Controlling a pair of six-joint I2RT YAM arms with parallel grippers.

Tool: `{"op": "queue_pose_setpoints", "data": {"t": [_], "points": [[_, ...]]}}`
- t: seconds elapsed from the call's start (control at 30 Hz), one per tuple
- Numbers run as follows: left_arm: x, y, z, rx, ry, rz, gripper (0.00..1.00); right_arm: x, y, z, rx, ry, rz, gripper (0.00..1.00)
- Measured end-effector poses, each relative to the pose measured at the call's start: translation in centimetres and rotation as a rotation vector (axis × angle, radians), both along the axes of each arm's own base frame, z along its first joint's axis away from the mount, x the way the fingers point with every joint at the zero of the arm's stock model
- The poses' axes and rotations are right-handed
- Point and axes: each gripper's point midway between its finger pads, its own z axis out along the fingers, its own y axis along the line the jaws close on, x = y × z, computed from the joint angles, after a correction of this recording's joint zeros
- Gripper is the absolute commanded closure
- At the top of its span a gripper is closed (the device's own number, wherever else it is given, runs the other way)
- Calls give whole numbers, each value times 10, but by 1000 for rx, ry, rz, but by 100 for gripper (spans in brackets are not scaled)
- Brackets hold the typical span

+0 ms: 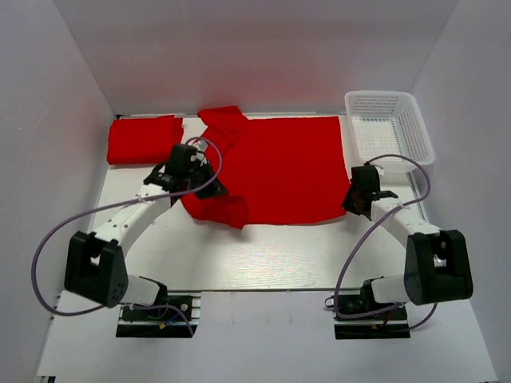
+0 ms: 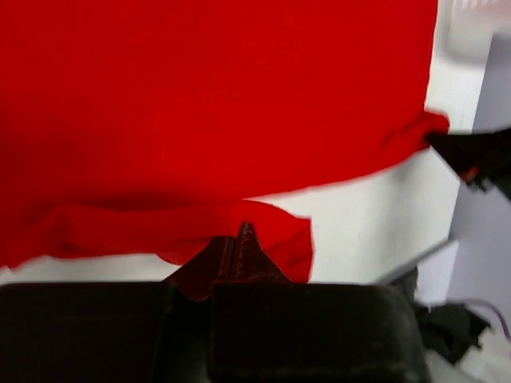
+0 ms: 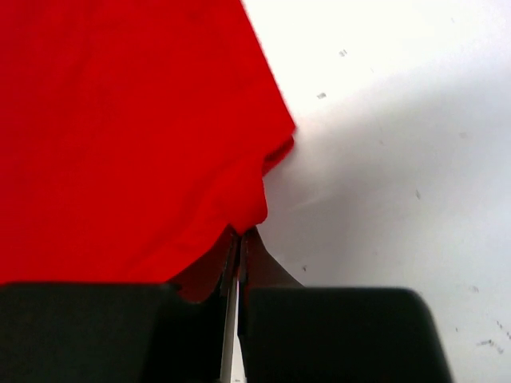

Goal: Fold and stack the t-shirts
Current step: Fold the flattened tshirt in 1/3 of the way

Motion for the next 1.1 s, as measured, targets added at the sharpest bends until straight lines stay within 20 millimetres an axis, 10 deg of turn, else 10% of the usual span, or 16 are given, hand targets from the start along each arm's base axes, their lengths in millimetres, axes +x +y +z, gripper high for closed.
{"op": "queue_pose_setpoints", "data": {"t": [0.4, 1.1], "points": [[100, 5, 37, 147, -209, 66, 100, 35, 4, 32, -42, -41, 58, 100], [179, 23, 77, 305, -538, 39, 100, 96, 1, 55, -125, -32, 61, 100]]}}
